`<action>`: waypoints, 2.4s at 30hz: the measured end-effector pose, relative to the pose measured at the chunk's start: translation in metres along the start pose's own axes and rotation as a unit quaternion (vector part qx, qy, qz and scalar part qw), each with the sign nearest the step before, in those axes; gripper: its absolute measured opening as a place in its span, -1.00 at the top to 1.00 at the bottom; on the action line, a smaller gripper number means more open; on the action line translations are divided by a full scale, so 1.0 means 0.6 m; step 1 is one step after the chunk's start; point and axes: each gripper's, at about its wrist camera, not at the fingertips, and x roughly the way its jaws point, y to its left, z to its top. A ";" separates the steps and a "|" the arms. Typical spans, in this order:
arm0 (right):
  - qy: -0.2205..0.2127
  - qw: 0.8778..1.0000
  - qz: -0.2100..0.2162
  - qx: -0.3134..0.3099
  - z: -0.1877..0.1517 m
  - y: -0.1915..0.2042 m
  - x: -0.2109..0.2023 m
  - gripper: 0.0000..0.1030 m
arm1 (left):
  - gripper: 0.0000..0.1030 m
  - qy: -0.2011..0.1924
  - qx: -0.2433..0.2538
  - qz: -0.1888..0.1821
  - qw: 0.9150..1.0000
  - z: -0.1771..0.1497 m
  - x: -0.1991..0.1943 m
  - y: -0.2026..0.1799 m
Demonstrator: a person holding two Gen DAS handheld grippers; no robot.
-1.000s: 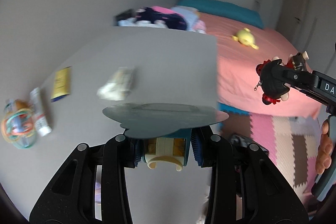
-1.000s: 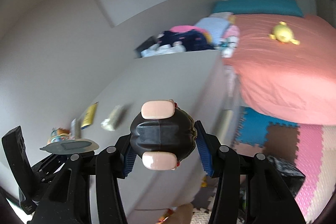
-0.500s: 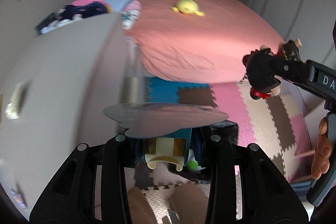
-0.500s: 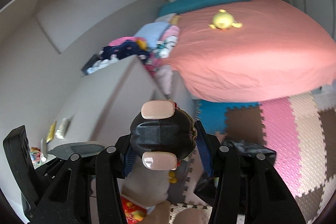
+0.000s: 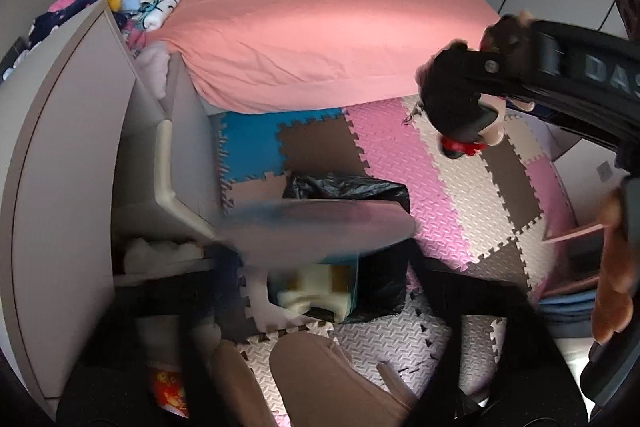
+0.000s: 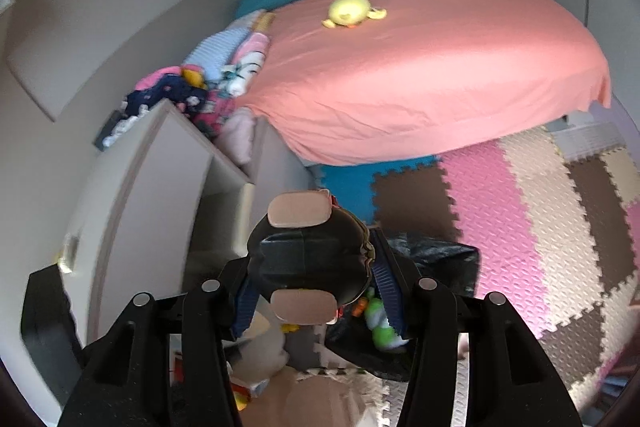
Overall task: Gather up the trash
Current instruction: 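Carry the teether and doll over the black trash bag and open both grippers, then move both tools back over the desk toward the remaining items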
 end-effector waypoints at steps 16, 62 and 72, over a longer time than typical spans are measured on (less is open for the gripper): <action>-0.053 0.998 -0.018 0.006 0.004 -0.004 -0.014 -0.96 | -0.89 -0.027 -0.031 0.006 0.999 0.002 -0.031 0.035; 0.034 0.941 0.204 -0.268 -0.131 0.600 0.012 -0.96 | -0.89 -0.102 -0.276 0.231 0.928 -0.230 -0.350 0.503; 0.066 0.925 0.207 -0.311 -0.179 0.706 0.037 -0.97 | -0.89 -0.132 -0.358 0.284 0.879 -0.345 -0.467 0.619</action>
